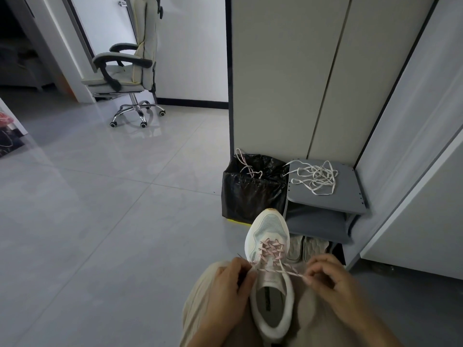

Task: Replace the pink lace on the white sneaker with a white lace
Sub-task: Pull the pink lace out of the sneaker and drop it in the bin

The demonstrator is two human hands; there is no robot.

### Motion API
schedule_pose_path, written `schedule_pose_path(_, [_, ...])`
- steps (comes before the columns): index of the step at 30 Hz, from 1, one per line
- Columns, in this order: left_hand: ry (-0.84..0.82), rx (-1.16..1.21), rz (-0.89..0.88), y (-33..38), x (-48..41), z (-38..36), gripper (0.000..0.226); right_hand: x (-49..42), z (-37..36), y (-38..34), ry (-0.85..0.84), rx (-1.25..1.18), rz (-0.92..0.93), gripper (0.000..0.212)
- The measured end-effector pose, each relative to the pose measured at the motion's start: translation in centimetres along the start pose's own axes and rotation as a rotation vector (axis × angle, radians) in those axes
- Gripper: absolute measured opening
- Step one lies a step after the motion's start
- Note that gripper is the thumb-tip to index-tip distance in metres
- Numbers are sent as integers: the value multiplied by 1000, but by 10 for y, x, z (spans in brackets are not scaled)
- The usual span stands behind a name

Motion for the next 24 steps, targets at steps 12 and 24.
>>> schedule_pose_path(12, [13, 105, 20, 11, 4, 5, 12, -20, -56, -43, -55, 621, 345, 12])
schedule_pose_path(24, [14, 111, 57, 14, 0, 4, 12, -13, 11, -21, 79, 19, 22, 15])
Point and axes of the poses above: each hand's wrist, its own x-axis away from the middle knuckle, its own z-axis out of the back of the hand, y = z × x, the point moved 5 cm from there along -x, towards the middle knuckle, and after that the axes turned 5 degrees about x, right-handed, at the moved point
